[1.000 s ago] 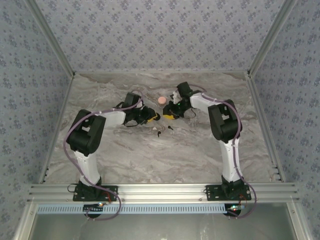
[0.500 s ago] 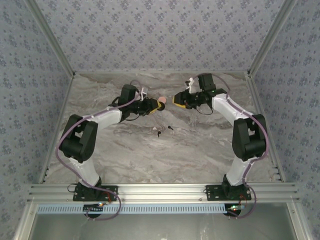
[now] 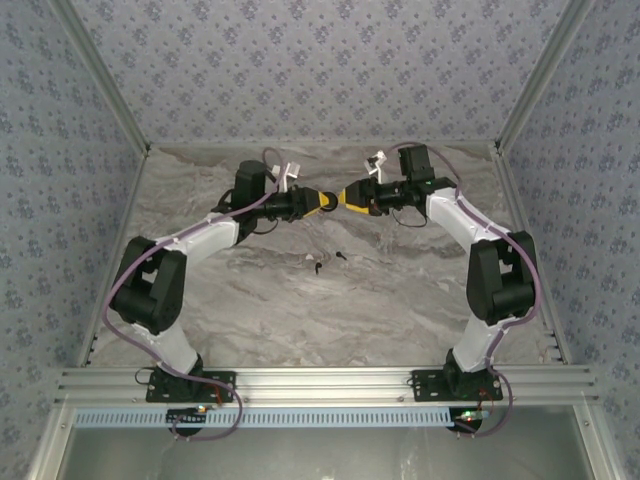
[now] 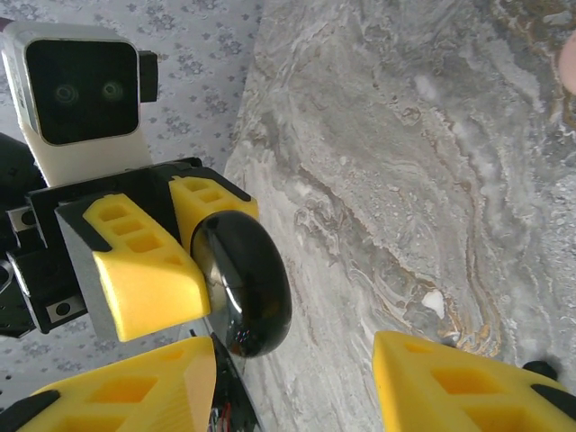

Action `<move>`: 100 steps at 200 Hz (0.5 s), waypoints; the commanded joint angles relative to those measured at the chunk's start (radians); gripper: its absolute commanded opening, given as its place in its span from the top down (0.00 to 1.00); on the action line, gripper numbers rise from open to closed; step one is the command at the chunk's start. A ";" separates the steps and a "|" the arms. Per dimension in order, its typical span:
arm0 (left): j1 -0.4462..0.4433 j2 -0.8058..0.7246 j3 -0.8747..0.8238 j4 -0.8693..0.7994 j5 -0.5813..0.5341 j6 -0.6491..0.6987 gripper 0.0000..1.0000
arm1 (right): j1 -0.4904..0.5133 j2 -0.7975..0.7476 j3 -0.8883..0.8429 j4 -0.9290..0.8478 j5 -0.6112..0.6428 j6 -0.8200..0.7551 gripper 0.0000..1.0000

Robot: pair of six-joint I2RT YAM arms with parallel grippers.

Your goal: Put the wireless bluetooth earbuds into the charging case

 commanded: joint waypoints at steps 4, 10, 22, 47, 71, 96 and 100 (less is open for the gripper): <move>-0.013 -0.034 0.049 0.029 0.043 0.038 0.76 | 0.008 -0.008 0.032 0.010 -0.059 -0.019 0.49; -0.015 -0.032 0.051 0.029 0.045 0.039 0.76 | 0.011 -0.007 0.034 0.010 -0.065 -0.020 0.49; -0.018 -0.029 0.055 0.028 0.048 0.039 0.76 | 0.016 -0.005 0.039 0.010 -0.071 -0.021 0.49; -0.024 -0.024 0.064 0.024 0.056 0.043 0.76 | 0.024 0.002 0.051 0.008 -0.071 -0.022 0.50; -0.029 -0.024 0.069 0.011 0.062 0.056 0.76 | 0.024 0.008 0.062 0.013 -0.076 -0.017 0.53; -0.034 -0.024 0.070 -0.003 0.064 0.067 0.76 | 0.025 0.013 0.077 0.012 -0.084 -0.012 0.61; -0.033 -0.024 0.070 -0.002 0.064 0.068 0.76 | 0.027 0.013 0.078 0.010 -0.086 -0.012 0.63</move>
